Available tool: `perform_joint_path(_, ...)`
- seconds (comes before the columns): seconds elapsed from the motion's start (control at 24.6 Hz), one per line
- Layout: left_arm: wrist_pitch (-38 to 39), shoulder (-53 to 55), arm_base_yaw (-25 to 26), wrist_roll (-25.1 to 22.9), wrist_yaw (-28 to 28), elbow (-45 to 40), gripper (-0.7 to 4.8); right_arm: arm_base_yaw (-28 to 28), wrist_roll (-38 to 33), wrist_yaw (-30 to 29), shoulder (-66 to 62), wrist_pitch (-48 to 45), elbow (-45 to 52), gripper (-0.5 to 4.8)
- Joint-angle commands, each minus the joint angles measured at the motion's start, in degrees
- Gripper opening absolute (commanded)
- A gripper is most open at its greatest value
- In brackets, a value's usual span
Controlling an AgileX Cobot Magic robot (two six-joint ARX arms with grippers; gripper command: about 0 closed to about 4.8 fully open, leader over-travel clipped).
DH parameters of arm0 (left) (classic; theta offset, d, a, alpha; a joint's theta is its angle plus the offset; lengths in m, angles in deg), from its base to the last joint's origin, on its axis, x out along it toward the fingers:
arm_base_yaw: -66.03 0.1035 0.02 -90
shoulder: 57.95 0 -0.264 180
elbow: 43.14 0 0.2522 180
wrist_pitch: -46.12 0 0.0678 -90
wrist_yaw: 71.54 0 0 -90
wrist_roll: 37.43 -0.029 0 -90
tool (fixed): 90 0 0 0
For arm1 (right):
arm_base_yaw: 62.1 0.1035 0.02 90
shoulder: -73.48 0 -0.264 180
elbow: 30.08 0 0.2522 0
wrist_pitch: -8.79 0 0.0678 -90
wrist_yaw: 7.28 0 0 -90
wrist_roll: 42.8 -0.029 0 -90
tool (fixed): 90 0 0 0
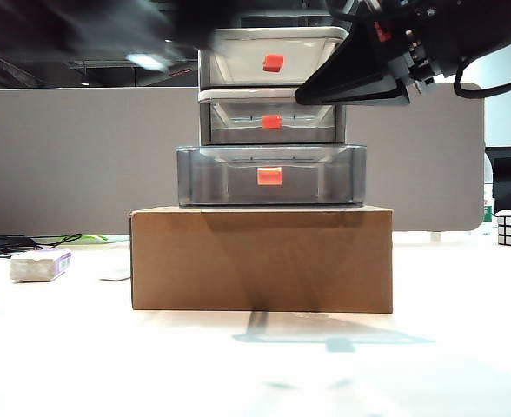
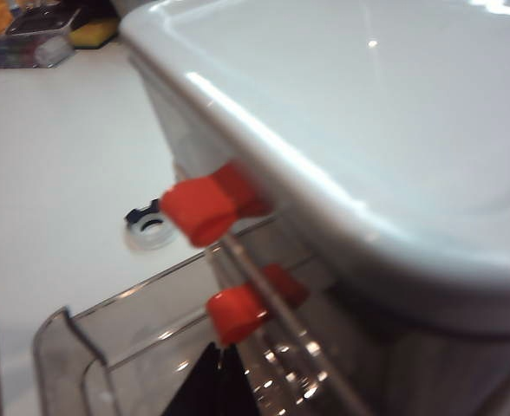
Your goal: Open the third layer of the drawer on the table, pick up the transparent tape on the table and put it in, and finally close the drawer.
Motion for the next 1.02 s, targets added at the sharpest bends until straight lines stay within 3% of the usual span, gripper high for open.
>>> perform_joint_path(0.04, 0.4, -15.9, 6.3, -3.9, 4.9, -7.7, 1.42, 0.0, -0.1, -2.6, 0.7, 3.5, -0.4, -0.05)
perform_joint_path(0.12, 5.9, -28.0, 14.6, -3.8, 13.7, -11.5, 1.05, 0.0, -0.1, -3.3, 1.2, 5.4, -0.4, -0.05)
perform_joint_path(0.24, 26.3, -39.5, 25.7, -1.9, 27.7, -11.3, 0.79, 0.1, -0.1, -4.0, 1.6, 6.0, -0.3, -0.05)
perform_joint_path(0.28, 43.7, -45.5, 35.2, 5.3, 39.8, -9.8, 0.79, 0.0, -0.2, -4.7, 1.7, 6.1, -0.3, -0.05)
perform_joint_path(0.37, 57.5, -49.1, 49.4, 14.7, 52.0, -8.6, 0.79, 0.0, -0.9, -4.7, 1.9, 6.3, -0.3, -0.05)
perform_joint_path(0.41, 60.1, -49.7, 55.4, 17.6, 56.0, -8.7, 0.79, 0.0, -1.3, -4.8, 2.0, 6.3, -0.3, -0.05)
perform_joint_path(0.49, 62.4, -48.8, 74.0, 20.6, 73.4, -8.8, 0.79, 0.1, -1.4, -4.9, 2.0, 6.7, -0.3, -0.05)
perform_joint_path(0.57, 62.6, -46.9, 81.5, 18.5, 79.6, -8.8, 0.85, 0.1, -1.4, -4.9, 2.0, 6.9, -0.3, -0.05)
perform_joint_path(0.61, 63.6, -44.9, 87.5, 17.1, 86.9, -8.8, 0.95, 0.1, -1.4, -4.9, 2.0, 7.0, -0.3, -0.05)
perform_joint_path(0.69, 63.4, -42.1, 91.5, 18.0, 94.7, -9.2, 0.95, 0.1, -1.4, -4.9, 2.0, 7.0, -0.3, -0.05)
perform_joint_path(0.73, 62.5, -41.0, 91.8, 16.7, 95.4, -9.8, 0.95, 0.1, -1.4, -4.9, 2.0, 7.0, -0.3, -0.05)
perform_joint_path(0.77, 58.9, -38.3, 91.8, 12.9, 97.5, -11.7, 1.59, 0.1, -1.4, -4.9, 2.0, 7.2, -0.3, -0.05)
perform_joint_path(0.81, 55.1, -35.1, 91.7, 9.6, 98.8, -13.7, 2.60, 0.1, -1.4, -4.9, 2.0, 7.5, -0.3, -0.05)
perform_joint_path(0.89, 50.1, -30.2, 91.7, 7.5, 98.9, -15.6, 3.98, 0.1, -1.4, -4.9, 2.0, 7.9, -0.2, -0.05)
perform_joint_path(0.93, 48.2, -27.4, 91.5, 7.1, 98.7, -15.9, 4.40, 0.1, -1.4, -4.9, 2.0, 8.5, -0.2, -0.05)
perform_joint_path(1.02, 45.7, -23.8, 91.5, 5.2, 98.6, -15.9, 4.41, 0.1, -1.4, -4.9, 2.0, 9.1, -0.2, -0.05)
